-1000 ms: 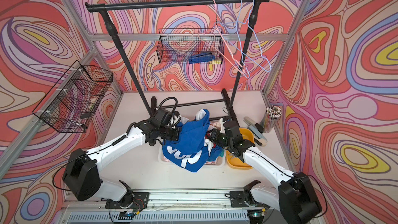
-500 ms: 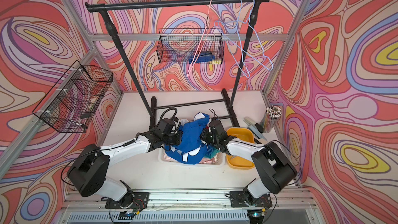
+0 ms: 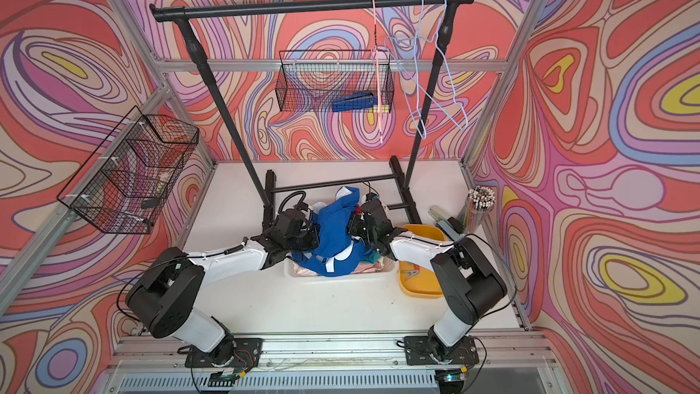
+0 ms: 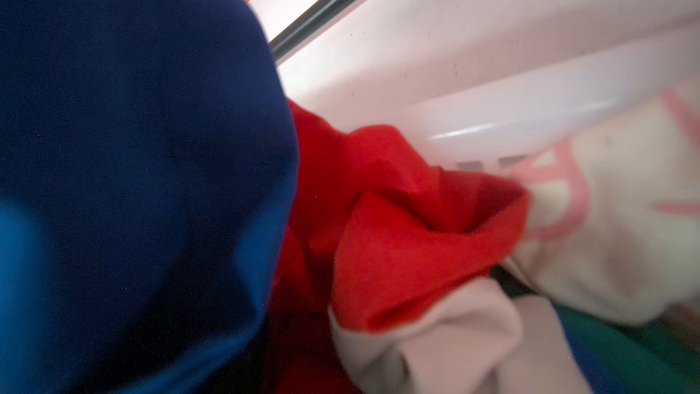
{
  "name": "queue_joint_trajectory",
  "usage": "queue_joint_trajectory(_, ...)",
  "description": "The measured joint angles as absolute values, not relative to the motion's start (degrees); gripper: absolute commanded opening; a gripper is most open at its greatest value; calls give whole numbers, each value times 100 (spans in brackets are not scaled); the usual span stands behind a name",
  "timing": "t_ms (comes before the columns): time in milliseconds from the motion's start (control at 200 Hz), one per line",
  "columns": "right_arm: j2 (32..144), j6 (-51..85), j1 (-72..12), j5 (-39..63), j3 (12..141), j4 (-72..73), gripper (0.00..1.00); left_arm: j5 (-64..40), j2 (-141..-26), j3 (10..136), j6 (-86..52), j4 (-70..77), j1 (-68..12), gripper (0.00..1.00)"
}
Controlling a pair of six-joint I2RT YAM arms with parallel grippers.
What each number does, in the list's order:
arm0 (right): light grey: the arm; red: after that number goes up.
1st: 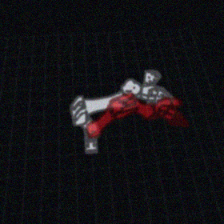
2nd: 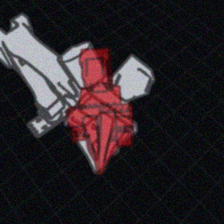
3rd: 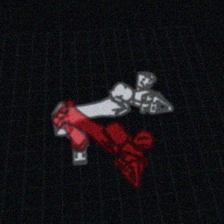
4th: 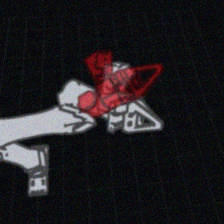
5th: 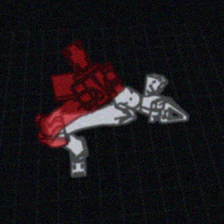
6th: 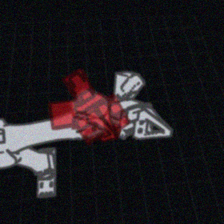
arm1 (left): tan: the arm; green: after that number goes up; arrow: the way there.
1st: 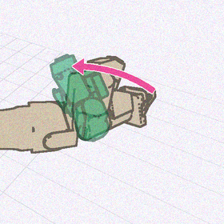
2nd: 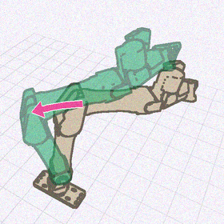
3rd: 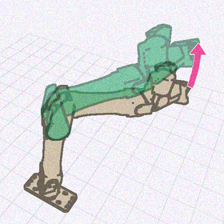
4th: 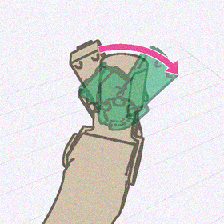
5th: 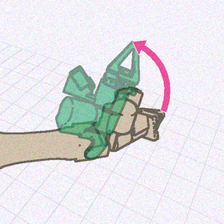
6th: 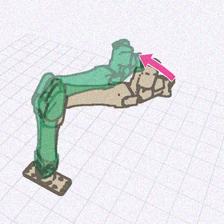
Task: Remove the clothespins securing jackets to the hanger
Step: Adjust the jacket in the basket.
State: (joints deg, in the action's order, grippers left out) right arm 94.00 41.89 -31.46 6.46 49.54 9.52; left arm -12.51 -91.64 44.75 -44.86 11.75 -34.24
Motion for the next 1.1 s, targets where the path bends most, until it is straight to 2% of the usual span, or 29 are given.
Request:
queue_joint_trajectory(245, 9358, 3964, -3148, 414, 5238, 530, 66, -1487, -9223, 4486, -4504, 1319, -3216, 0)
queue_joint_trajectory(406, 8095, 3857, -3159, -388, 5046, -161, 74, -1494, -9185, 4357, -4504, 1507, -3214, 0)
queue_joint_trajectory(501, 7614, 3664, -3155, -792, 5537, -753, 75, -1494, -9185, 4322, -4504, 1579, -3214, 0)
queue_joint_trajectory(641, 7784, 3354, -3159, -934, 6576, -1085, 76, -1494, -9188, 4303, -4504, 1623, -3216, 0)
queue_joint_trajectory(736, 8388, 3153, -3157, -851, 7349, -1135, 76, -1492, -9190, 4292, -4504, 1636, -3216, 0)
queue_joint_trajectory(801, 8923, 3052, -3157, -757, 7804, -1129, 72, -1481, -9181, 4263, -4506, 1669, -3221, 0)
queue_joint_trajectory(896, 9762, 2921, -3146, -539, 8364, -1164, 62, -1472, -9150, 4198, -4508, 1752, -3221, 0)
queue_joint_trajectory(1002, 10497, 2838, -3144, -266, 8676, -1247, 45, -1470, -9148, 4160, -4525, 1826, -3221, 0)
queue_joint_trajectory(1102, 10704, 2856, -3157, -14, 8514, -1356, 29, -1470, -9153, 4163, -4528, 1850, -3221, 0)
